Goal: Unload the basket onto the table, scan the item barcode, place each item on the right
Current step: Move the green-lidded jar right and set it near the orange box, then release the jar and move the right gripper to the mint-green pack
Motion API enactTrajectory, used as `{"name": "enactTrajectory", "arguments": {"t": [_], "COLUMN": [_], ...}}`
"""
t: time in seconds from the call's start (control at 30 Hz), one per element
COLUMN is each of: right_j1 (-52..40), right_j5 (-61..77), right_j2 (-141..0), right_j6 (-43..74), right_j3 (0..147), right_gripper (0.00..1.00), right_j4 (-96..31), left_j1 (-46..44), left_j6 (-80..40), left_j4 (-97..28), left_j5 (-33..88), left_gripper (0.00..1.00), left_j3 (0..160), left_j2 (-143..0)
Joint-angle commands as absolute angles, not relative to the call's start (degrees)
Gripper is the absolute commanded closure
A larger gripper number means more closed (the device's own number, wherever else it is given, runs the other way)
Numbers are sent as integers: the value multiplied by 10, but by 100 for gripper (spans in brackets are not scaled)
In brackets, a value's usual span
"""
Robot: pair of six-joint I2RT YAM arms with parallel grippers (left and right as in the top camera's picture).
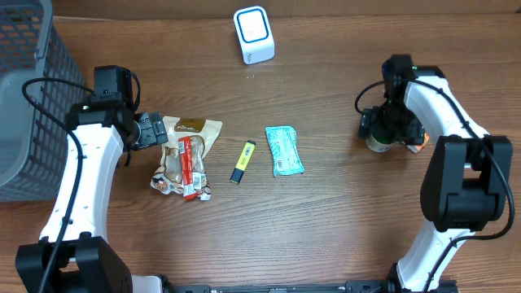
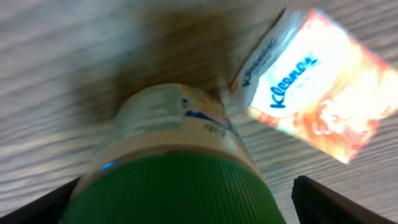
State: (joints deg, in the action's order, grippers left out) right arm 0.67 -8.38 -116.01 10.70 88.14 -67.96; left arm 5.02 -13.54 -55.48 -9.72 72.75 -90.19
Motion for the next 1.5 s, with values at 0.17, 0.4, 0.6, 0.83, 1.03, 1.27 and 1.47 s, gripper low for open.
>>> {"name": "enactTrajectory", "arguments": {"t": [0.17, 0.4, 0.6, 0.83, 1.03, 1.27, 1.47], "right_j1": [-19, -86, -164, -226, -244, -243, -232], "right_j5": [-17, 93, 93, 91, 84, 61, -3], "right_j2": [-1154, -1153, -1154, -1154, -1155, -1155, -1153], "right_j6": [110, 89, 89, 73, 70, 71, 157], "right_j3": [1087, 1091, 1046, 958, 875, 781, 779], "right_gripper": [1, 19, 36, 50, 42, 33, 34], "right_j4": [-791, -799, -744, -599, -472, -402, -481], "left_j1": [52, 52, 52, 52, 52, 52, 52], "left_j6": [-138, -138, -138, -138, -138, -138, -138], "left_j4": [-554, -554, -554, -554, -554, -554, -554], "left_j5": [-103, -103, -103, -103, -103, -103, -103], "left_gripper": [0, 0, 0, 0, 0, 0, 0], "left_j3": [731, 731, 731, 731, 731, 731, 731], "left_j2": [-907, -907, -907, -907, -907, -907, -907]}}
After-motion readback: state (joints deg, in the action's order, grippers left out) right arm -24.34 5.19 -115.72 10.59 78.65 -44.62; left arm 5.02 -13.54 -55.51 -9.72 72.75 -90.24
